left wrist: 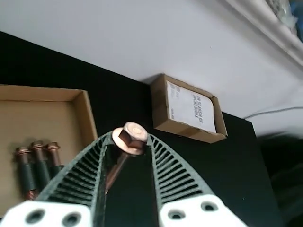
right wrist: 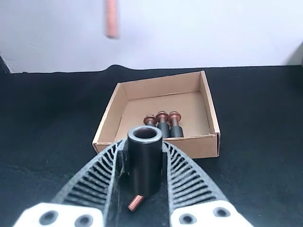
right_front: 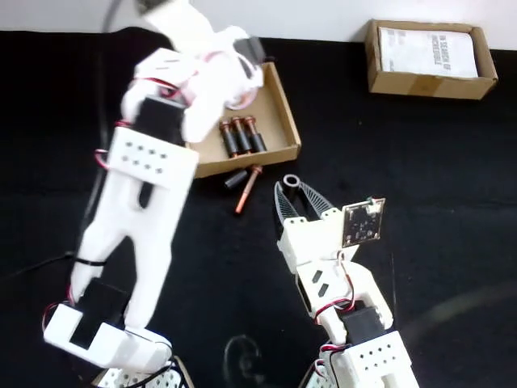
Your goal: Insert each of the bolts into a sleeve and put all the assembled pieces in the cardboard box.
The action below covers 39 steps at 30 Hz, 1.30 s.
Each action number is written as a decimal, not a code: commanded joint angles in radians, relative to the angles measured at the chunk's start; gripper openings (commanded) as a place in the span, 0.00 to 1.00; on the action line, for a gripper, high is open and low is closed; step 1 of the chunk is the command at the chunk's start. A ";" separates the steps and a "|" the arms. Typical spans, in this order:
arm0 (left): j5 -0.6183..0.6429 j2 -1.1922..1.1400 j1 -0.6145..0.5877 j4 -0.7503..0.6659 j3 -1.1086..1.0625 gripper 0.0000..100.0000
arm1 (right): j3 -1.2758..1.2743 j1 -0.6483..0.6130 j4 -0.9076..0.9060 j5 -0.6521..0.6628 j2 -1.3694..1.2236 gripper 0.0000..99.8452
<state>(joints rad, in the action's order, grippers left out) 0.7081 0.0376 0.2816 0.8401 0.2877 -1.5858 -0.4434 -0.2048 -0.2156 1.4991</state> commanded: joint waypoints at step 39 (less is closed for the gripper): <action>-0.057 0.159 0.294 0.160 -0.134 0.01 | 0.002 -0.002 0.018 -0.003 0.001 0.01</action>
<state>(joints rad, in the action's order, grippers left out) 0.6421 0.1312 0.5700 0.9950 0.1465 -1.5888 -0.4450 -0.2048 -0.2156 1.4991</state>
